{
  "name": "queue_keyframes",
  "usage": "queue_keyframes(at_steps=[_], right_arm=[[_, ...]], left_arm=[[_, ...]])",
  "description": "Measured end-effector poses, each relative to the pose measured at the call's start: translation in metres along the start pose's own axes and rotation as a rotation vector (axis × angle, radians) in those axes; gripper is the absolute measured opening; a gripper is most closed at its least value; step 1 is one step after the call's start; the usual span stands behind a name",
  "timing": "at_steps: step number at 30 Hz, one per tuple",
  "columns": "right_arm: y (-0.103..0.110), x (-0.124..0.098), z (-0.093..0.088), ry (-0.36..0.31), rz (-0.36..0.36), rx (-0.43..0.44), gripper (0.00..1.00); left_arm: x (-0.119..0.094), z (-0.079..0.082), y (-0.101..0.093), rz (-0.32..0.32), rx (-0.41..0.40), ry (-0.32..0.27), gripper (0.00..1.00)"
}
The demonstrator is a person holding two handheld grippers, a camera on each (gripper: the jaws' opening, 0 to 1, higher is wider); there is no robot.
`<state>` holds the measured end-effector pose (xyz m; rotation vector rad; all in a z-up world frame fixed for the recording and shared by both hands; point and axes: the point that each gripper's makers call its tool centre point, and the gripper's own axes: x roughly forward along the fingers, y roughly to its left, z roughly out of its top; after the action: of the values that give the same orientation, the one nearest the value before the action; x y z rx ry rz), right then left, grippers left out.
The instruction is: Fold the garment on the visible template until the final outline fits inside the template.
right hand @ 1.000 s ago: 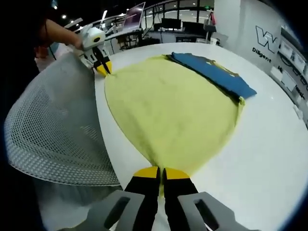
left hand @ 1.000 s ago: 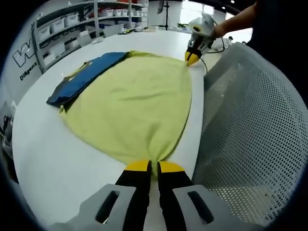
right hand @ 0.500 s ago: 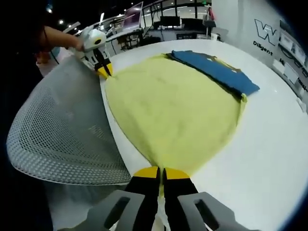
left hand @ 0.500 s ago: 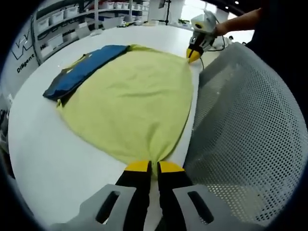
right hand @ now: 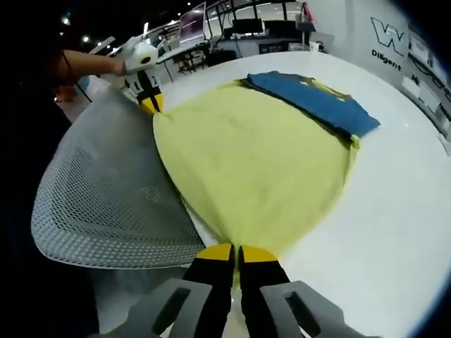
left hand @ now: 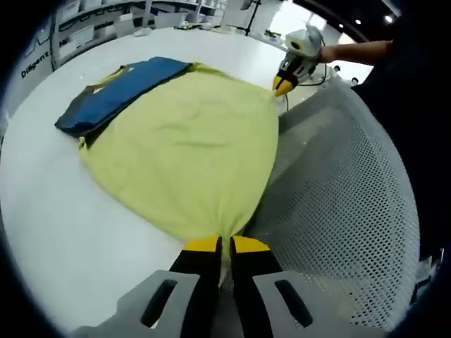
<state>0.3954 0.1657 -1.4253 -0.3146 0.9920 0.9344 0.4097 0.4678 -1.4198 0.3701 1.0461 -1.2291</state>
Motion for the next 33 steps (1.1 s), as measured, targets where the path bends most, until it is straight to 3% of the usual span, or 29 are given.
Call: queue_keyframes(at_steps=[6,24,33], right_arm=[[0.003,-0.010,0.003,0.022,0.044,-0.002,0.00],[-0.002,-0.038,0.038,0.027,0.104,-0.020,0.00],[0.006,-0.052,0.046,0.040,0.164,0.010,0.00]], left_arm=[[-0.011,0.008,-0.007,-0.065,-0.044,-0.011,0.02],[-0.043,0.042,-0.004,-0.137,-0.074,-0.045,0.02],[-0.055,0.045,-0.013,-0.198,-0.093,-0.015,0.02]])
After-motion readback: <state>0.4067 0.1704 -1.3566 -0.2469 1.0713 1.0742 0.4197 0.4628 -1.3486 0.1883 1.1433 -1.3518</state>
